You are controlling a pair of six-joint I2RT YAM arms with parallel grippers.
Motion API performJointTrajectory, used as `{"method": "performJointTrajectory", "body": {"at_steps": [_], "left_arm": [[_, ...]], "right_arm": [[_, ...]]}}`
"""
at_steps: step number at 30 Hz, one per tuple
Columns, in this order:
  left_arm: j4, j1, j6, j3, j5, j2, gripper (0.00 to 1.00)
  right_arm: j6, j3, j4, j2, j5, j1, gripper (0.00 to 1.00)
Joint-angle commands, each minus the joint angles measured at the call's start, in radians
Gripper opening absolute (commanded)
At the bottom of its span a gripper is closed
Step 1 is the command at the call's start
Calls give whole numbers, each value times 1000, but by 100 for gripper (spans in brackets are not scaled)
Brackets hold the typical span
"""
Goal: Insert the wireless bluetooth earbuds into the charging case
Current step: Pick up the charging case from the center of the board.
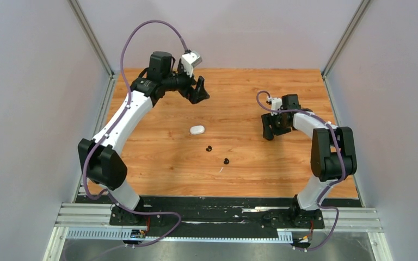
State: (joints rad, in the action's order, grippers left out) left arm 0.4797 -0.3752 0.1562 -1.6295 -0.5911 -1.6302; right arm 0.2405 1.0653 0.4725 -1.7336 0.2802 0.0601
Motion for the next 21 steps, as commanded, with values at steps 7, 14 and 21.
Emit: {"method": "performJointTrajectory", "body": {"at_steps": [7,14,21], "left_arm": [[33,7,-149,-45,-26,-60,97],[47,70,-260,-83,-169,-128,87],[-61,88,-296,-52,-321,-168,80]], "right_arm": [[113,-8,-93,-52,-66,43,51],[324,-17,-19,4,77,51,32],[527,5,-199,229,354,85,25]]}}
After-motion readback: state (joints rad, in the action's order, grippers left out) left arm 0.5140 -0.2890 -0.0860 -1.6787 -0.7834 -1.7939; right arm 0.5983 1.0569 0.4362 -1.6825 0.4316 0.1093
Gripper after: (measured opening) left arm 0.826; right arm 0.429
